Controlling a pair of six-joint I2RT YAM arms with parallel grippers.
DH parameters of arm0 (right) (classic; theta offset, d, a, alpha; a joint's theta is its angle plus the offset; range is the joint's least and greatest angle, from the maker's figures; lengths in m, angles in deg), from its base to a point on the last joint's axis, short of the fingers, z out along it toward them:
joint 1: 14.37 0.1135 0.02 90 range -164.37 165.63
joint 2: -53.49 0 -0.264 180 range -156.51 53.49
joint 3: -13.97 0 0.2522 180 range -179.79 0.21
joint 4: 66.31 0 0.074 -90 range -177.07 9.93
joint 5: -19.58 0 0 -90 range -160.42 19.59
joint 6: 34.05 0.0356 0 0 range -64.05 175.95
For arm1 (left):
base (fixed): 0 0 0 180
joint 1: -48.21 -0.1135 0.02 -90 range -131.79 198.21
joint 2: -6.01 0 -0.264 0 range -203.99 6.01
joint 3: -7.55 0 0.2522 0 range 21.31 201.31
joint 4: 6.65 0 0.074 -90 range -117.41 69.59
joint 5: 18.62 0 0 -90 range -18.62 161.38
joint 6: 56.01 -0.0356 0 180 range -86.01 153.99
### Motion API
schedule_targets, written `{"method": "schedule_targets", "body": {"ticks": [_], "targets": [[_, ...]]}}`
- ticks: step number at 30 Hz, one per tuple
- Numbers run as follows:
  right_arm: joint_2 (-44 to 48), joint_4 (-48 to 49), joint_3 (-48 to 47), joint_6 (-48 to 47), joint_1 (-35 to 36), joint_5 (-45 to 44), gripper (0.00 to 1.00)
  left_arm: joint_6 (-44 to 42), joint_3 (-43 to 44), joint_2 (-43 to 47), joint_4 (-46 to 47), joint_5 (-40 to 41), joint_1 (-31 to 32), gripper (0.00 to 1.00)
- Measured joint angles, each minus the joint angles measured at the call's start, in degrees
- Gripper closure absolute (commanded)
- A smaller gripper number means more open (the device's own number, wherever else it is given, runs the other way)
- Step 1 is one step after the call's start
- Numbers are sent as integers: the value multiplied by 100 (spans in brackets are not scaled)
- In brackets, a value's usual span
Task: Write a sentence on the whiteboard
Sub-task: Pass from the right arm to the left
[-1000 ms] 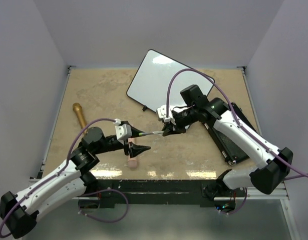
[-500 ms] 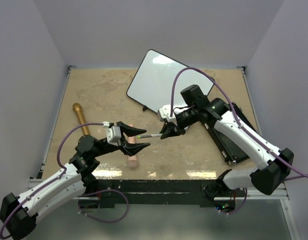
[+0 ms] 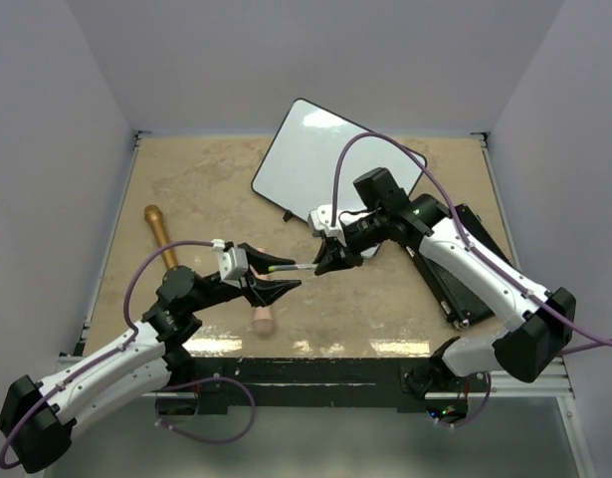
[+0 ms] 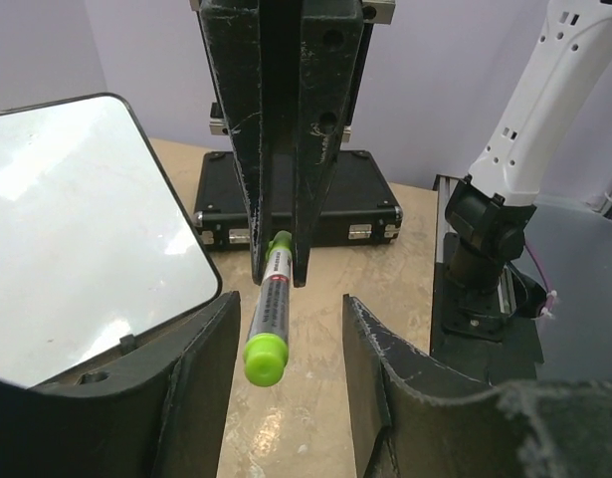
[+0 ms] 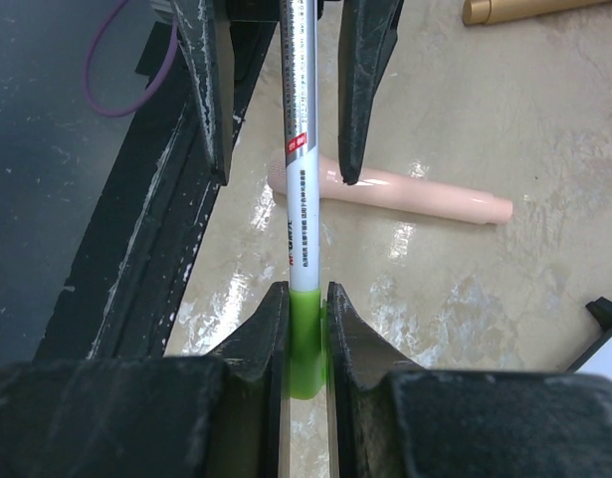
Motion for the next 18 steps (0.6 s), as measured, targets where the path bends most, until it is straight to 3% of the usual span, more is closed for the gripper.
{"method": "schedule_targets", "body": {"ticks": [12, 15, 18], "targets": [[-70, 203, 11, 299, 83, -260, 100, -354, 334, -186, -433, 459, 308, 62], [-70, 205, 22, 313, 101, -271, 100, -437, 411, -221, -590, 529, 330, 66], [-70, 210, 33, 326, 105, -278, 100, -520, 487, -258, -726, 586, 341, 78]]}}
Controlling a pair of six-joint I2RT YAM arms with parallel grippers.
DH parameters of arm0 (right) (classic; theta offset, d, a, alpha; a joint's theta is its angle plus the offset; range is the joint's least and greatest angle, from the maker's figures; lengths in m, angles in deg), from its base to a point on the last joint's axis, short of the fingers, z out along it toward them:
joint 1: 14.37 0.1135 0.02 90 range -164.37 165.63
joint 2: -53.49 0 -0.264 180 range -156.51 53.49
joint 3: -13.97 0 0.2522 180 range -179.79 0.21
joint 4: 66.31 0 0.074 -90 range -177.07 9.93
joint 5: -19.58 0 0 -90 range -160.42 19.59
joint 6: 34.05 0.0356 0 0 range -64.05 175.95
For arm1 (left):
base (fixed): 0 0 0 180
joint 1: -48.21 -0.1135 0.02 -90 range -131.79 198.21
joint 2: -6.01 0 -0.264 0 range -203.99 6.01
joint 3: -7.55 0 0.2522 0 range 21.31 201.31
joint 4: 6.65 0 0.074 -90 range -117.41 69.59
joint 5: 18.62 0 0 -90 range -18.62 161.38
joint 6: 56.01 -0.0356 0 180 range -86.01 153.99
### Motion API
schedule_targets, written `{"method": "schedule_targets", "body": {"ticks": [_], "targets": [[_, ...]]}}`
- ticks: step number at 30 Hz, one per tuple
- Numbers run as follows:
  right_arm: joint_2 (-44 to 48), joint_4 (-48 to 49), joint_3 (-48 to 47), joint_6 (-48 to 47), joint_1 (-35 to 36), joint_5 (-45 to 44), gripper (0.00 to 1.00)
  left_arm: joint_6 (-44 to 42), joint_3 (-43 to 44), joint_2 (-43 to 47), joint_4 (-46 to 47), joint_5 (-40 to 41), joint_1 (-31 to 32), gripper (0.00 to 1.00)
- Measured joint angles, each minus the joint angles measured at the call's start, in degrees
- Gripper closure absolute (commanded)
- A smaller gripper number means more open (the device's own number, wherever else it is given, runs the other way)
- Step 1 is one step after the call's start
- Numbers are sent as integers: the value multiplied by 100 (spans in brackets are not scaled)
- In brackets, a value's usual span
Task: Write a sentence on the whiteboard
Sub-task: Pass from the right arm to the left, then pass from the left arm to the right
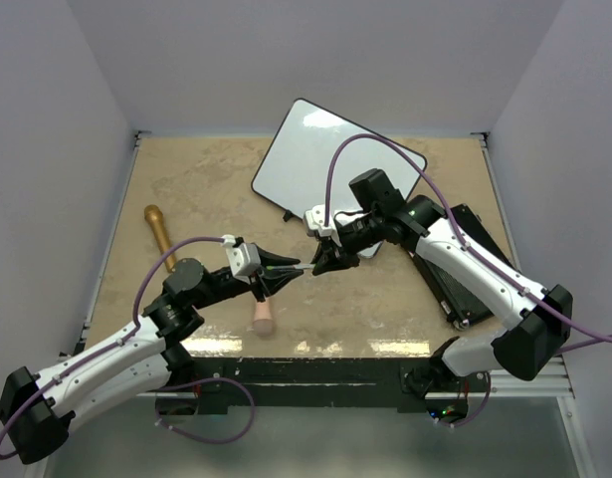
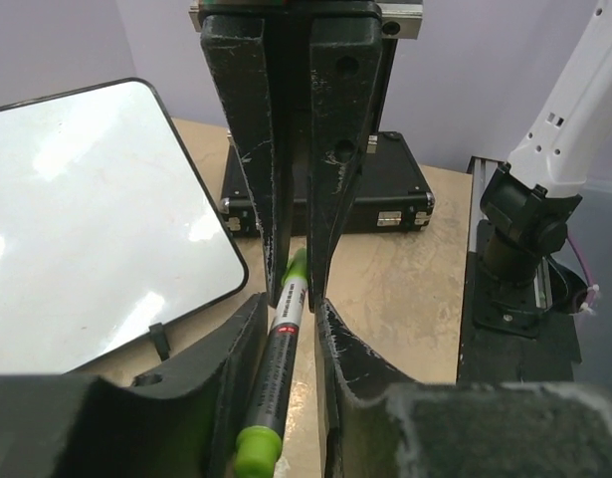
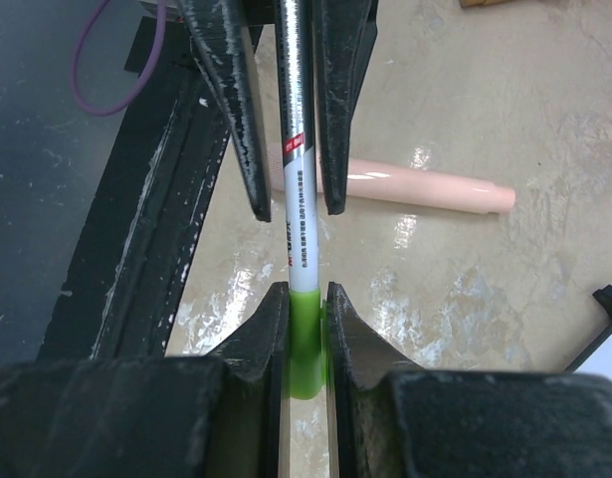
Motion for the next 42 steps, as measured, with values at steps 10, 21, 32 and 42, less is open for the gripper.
{"method": "schedule_targets", "body": {"ticks": [10, 21, 32, 42], "targets": [[2, 0, 37, -33, 4, -9, 100, -227, 267, -90, -474, 7, 15, 100], [9, 83, 50, -4, 26, -9, 37, -398, 420, 31, -990, 55, 28, 100], [79, 122, 181, 7, 26, 92, 53, 79, 105, 382, -562, 358, 28, 100], [-42, 90, 181, -94, 4, 310, 100, 337, 33, 361, -468, 284, 50, 66]]}}
